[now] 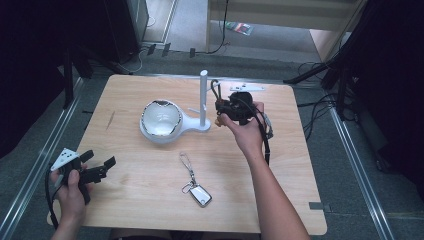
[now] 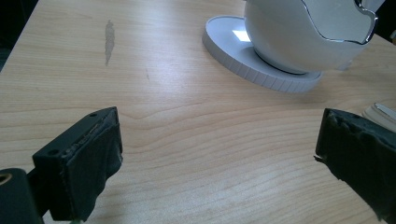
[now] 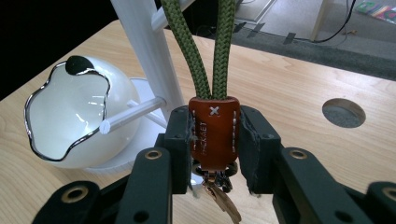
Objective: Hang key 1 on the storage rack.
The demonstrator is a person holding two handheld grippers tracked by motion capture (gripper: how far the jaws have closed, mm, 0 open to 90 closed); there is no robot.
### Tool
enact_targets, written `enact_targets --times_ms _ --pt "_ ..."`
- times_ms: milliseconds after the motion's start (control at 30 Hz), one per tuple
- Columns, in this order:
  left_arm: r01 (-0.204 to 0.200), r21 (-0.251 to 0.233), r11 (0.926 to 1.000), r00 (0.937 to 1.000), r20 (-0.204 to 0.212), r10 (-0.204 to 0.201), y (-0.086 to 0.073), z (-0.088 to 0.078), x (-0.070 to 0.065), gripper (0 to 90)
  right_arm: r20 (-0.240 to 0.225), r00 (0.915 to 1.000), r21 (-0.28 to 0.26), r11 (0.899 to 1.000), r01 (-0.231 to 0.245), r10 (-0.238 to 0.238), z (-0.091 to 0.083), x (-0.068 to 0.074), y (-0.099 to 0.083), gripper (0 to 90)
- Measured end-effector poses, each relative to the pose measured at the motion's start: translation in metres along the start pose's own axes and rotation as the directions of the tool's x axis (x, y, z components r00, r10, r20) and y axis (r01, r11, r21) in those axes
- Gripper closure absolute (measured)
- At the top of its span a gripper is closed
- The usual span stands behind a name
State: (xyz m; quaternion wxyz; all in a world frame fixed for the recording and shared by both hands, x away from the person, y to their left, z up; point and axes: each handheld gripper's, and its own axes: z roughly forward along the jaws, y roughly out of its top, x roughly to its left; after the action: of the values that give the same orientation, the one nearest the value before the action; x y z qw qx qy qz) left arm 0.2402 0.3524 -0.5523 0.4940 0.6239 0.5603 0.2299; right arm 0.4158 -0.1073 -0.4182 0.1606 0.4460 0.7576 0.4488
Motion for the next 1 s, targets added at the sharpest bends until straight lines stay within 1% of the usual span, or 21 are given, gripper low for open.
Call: enact_targets --times_ms 233,400,667,800,833,900,1000 --pt "0.001 0.000 1.0000 1.0000 -0.001 -0.001 0.000 0.000 0.000 1.1 0.003 0.9999 0.019 1.000 0.011 -0.011 0.000 0.002 -0.004 67.0" --pt "0.001 0.002 1.0000 1.0000 -0.003 -0.001 0.000 0.000 0.000 1.1 -0.008 0.9998 0.011 1.000 0.017 -0.017 -0.002 0.004 -0.003 64.2" --pt "0.001 0.001 1.0000 1.0000 -0.004 -0.001 0.000 0.000 0.000 1.1 0.012 0.9990 0.025 0.999 0.043 -0.043 -0.005 0.007 -0.010 63.2" --pt "-0.001 0.002 1.0000 1.0000 -0.004 0.001 0.000 0.000 0.000 1.1 0.025 0.9980 0.039 0.998 0.057 -0.058 -0.008 0.010 -0.013 62.2" --pt "-0.002 0.002 1.0000 1.0000 -0.005 0.002 0.000 0.000 0.000 1.1 0.032 0.9971 0.046 0.997 0.067 -0.069 -0.009 0.013 -0.014 61.4" --pt "-0.002 0.003 1.0000 1.0000 -0.005 0.002 0.000 0.000 0.000 1.1 0.033 0.9963 0.053 0.996 0.077 -0.079 -0.010 0.015 -0.014 61.1" --pt "-0.002 0.001 1.0000 1.0000 -0.005 0.002 0.000 0.000 0.000 1.1 0.037 0.9934 0.067 0.992 0.106 -0.109 -0.012 0.019 -0.015 59.9"
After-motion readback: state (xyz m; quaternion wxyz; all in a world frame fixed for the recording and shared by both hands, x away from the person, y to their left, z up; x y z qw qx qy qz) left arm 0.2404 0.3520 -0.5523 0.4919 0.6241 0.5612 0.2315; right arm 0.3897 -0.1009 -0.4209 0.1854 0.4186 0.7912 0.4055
